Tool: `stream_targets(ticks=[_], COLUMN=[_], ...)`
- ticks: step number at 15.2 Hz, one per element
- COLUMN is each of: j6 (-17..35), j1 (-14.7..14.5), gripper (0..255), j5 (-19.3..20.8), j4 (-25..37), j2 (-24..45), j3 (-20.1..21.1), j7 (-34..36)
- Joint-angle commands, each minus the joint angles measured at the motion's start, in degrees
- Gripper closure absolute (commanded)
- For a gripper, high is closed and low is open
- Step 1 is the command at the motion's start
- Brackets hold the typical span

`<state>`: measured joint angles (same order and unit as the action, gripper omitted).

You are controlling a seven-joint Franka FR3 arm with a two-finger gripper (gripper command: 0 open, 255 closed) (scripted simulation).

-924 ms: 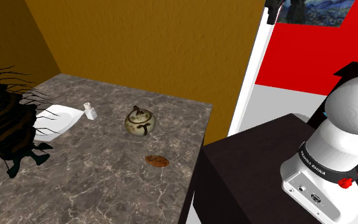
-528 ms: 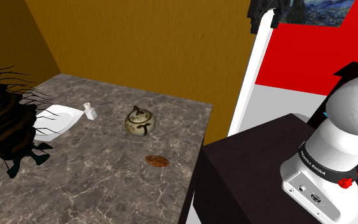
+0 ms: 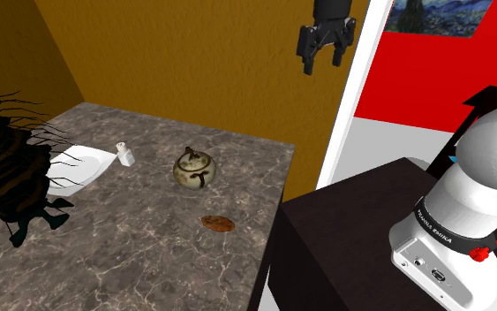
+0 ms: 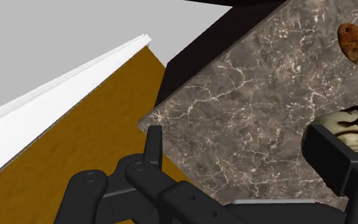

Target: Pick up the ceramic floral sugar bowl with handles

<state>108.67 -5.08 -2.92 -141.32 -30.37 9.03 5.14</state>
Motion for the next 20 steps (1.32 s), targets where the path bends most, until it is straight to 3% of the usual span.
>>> stream_targets(ticks=[1,10,20], j6=[3.0,14.2,21.3], j1=[-0.7,-2.7,-6.5], gripper=[0,0,0], j5=[-0.7,0.3,9.4], j4=[0.3,5.9,19.1], j2=[3.2,19.9,41.6], j3=[1.9,9.4,13.5], j7=[2.3,12.7,26.5])
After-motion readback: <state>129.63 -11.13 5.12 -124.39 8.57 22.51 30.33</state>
